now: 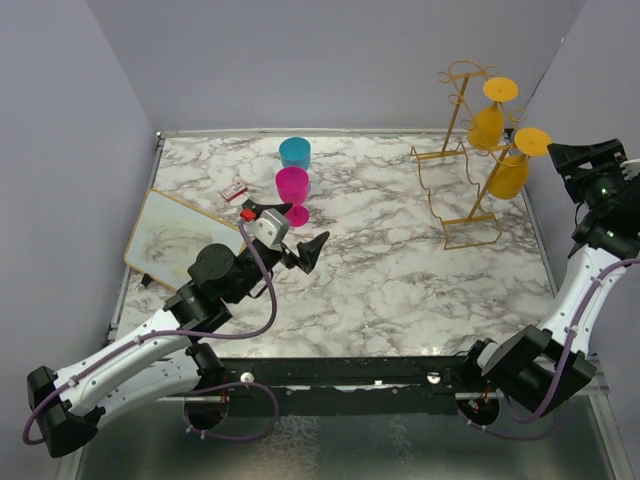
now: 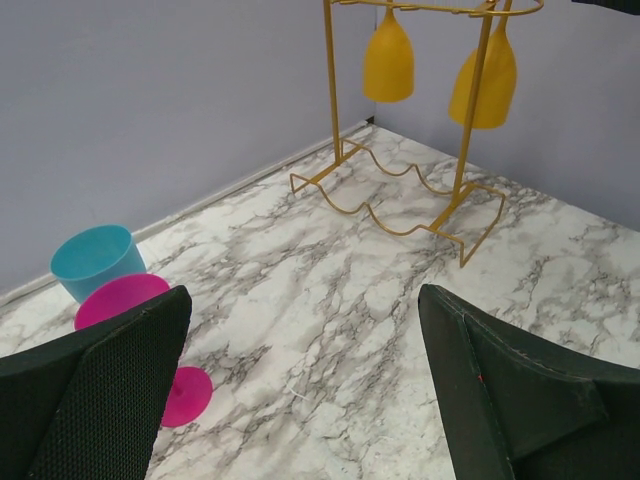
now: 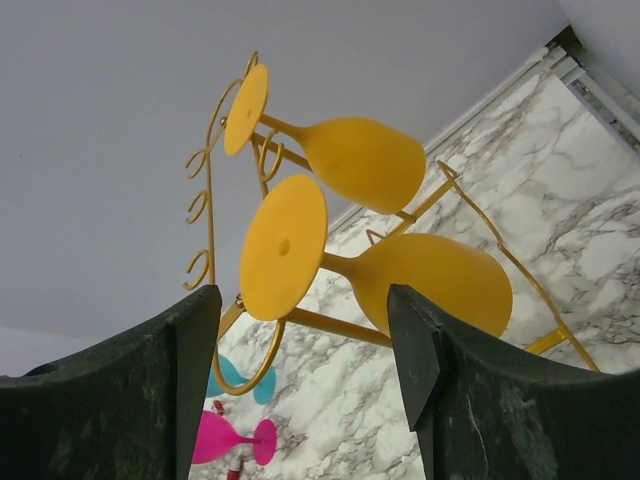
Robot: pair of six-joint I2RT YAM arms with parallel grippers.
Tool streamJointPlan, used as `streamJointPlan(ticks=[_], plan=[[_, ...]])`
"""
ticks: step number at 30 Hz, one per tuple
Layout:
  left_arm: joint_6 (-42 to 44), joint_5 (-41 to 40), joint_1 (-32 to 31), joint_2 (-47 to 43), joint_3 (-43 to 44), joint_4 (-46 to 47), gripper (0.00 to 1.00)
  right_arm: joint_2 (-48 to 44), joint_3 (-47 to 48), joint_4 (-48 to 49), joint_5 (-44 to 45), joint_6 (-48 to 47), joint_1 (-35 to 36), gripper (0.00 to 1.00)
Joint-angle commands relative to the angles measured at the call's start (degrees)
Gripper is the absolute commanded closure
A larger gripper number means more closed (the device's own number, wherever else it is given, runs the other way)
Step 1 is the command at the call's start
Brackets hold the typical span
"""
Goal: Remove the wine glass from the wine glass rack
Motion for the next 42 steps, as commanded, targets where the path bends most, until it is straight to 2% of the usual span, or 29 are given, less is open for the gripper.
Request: streamJointPlan(ticks=[1, 6, 17, 23, 42], plan=[[1.9, -2.4, -1.3, -0.9, -0.1, 0.1, 0.01, -1.3, -0.8, 5.0, -1.6, 3.6, -0.6, 0.34], [2.8, -3.2, -2.8, -0.7, -0.2, 0.0, 0.01, 0.5, -2.8, 10.7, -3.4, 8.1, -0.6, 0.44], [4.0, -4.1, -3.9, -0.2, -0.4, 0.5, 0.01, 4.9, 0.2, 10.4, -4.1, 8.7, -0.6, 0.53], [4.2, -4.5, -3.9, 0.1, -0.4, 0.5, 0.01, 6.5, 0.1, 13.6, -6.2, 11.0, -0.4, 0.60], [4.7, -4.8, -3.8, 0.5, -0.5, 0.6, 0.01, 11.0, 2.7, 15.9, -4.7, 12.6, 3.3, 0.71]])
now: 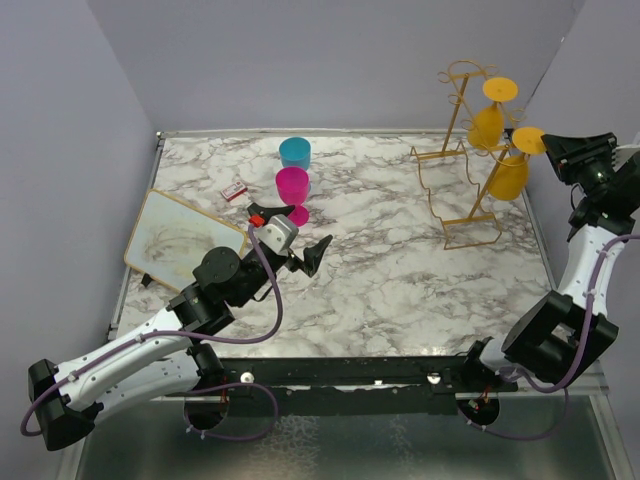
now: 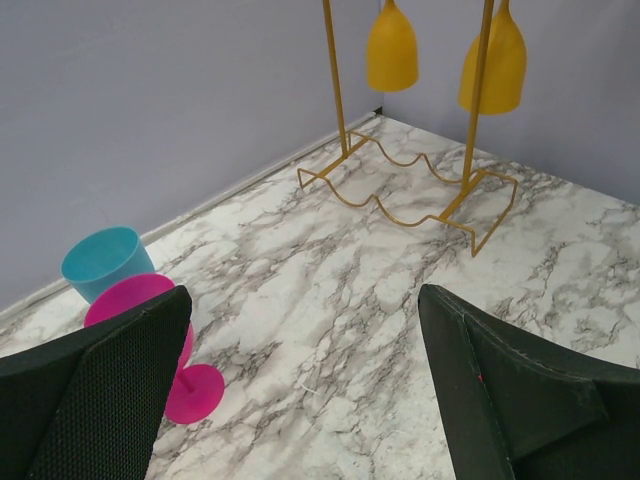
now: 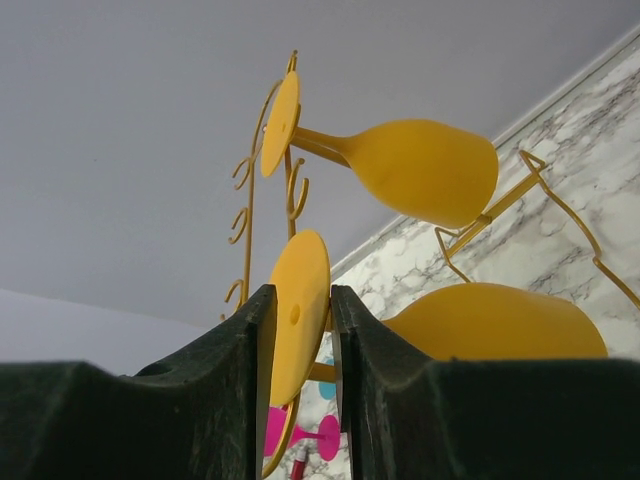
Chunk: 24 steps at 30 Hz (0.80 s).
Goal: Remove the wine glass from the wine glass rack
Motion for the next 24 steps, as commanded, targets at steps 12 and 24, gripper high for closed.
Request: streamJointPlan(ticks=[12, 24], plan=[[1.0, -1.3, -0.1, 0.5, -0.4, 0.7, 0.01, 1.2, 2.7, -0.7, 2.3, 1.3, 0.8, 0.87], [0.8, -0.9, -0.2, 0.9, -0.4, 0.8, 0.01, 1.8, 8.7, -10.2, 5.1, 4.1, 0.9, 0.99]])
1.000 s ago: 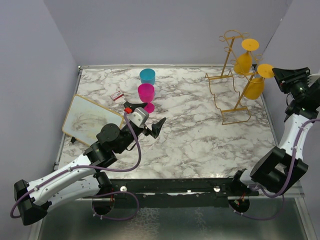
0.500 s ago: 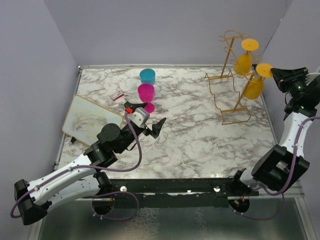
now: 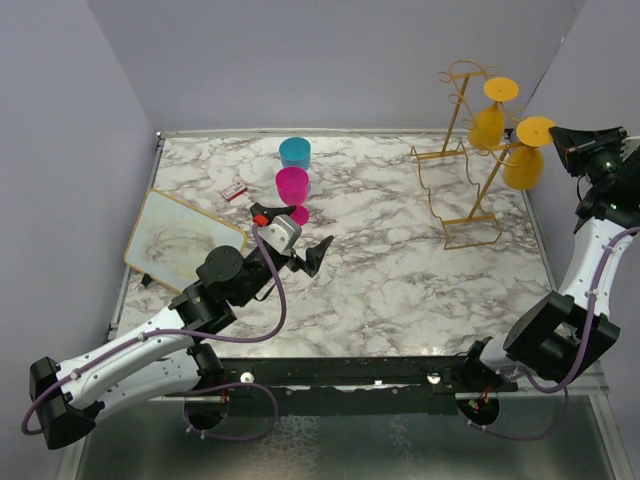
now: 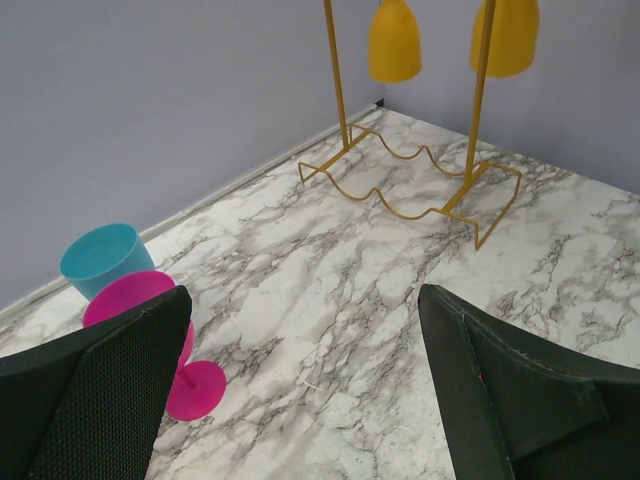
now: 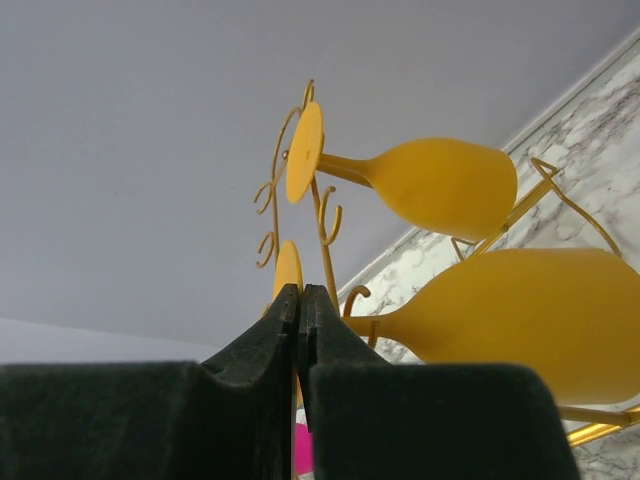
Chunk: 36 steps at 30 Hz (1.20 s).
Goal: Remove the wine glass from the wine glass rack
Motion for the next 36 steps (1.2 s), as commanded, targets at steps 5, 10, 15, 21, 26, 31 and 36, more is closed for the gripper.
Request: streamJointPlan(ticks=[5, 10, 15, 21, 26, 31, 36], plan=[[0.2, -0.8, -0.2, 0.3, -0.4, 0.8, 0.01, 0.5, 4.8, -8.7, 5.7, 2.3, 0.2, 0.99], [0.3, -0.8, -0.2, 0.3, -0.5, 0.8, 0.01, 0.8, 5.1, -9.5, 6.3, 2.7, 0.2, 0.99], [0.3, -0.7, -0.2, 0.5, -0.5, 0.7, 0.01, 1.5, 5.8, -9.1, 7.3, 2.9, 0.2, 0.99], [0.3, -0.8, -0.2, 0.4, -0.5, 0.8, 0.01, 2.2, 6.3, -8.7, 8.7, 3.3, 0.2, 0.99], [0.3, -0.8, -0.2, 0.5, -0.5, 0.7, 0.01, 3.4, 8.1, -8.3, 8.1, 3.9, 0.1, 0.99], [0.4, -0.8, -0.2, 0.4, -0.5, 0.7, 0.01, 3.0, 10.0, -10.2, 9.7, 3.5, 0.0, 0.99], [0.3, -0.7, -0.2, 0.5, -0.5, 0.7, 0.01, 1.5, 9.8, -11.2, 11.2, 3.5, -0.4, 0.99]])
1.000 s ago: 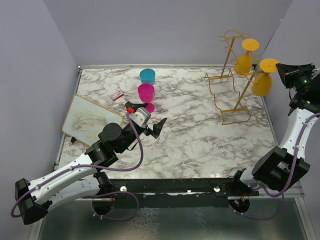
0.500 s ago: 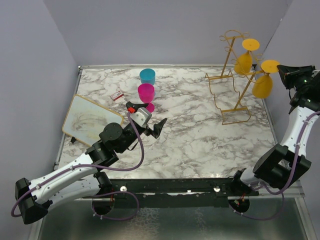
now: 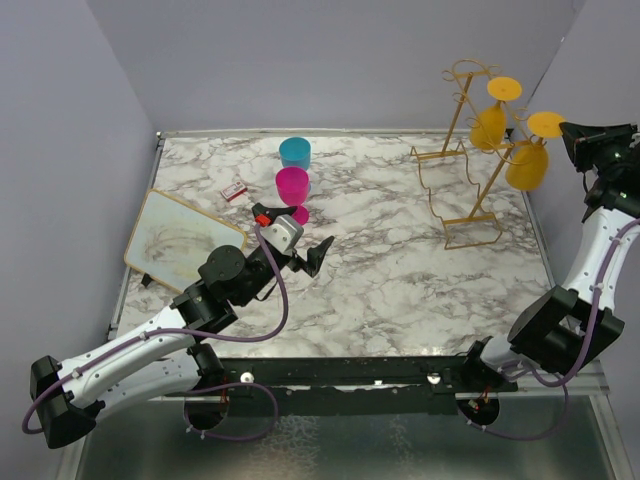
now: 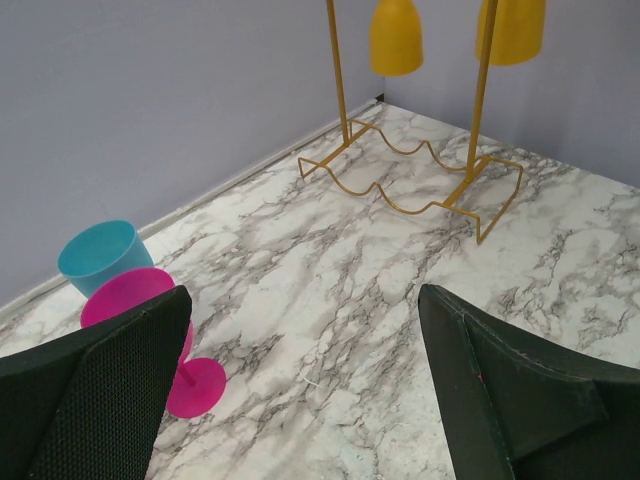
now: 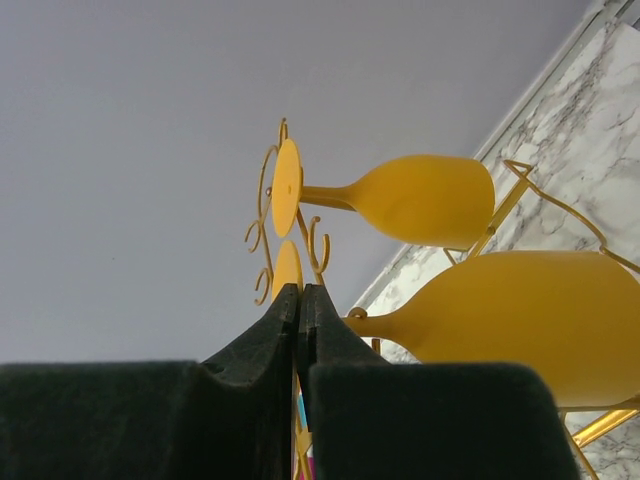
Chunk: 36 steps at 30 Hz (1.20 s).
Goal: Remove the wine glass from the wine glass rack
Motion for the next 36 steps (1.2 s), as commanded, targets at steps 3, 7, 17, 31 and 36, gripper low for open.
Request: streamJointPlan(ticks=[3, 7, 17, 31, 36], plan=[[0.4, -0.8, -0.2, -0.1, -0.4, 0.6, 0.01, -2.4, 0.9, -0.9, 3.5, 0.1, -0.8, 0.99], [0.3, -0.7, -0.2, -0.2, -0.4, 0.6, 0.01, -3.4, -0.4, -0.8, 3.6, 0.2, -1.1, 0.99], [0.4, -0.8, -0.3, -0.2, -0.4, 0.6, 0.01, -2.5, 1.3, 1.1, 2.4, -2.2, -1.4, 0.99], [0.2, -0.6, 0.7, 0.9, -0.5, 0.7, 0.01, -0.6, 14.7, 1.9, -0.8, -17.0, -1.0, 0.99], [-0.5, 0.0, 2.2, 1.7, -0.5, 0.8, 0.01, 0.1, 22.0, 4.3, -4.6, -25.2, 5.9, 0.99]])
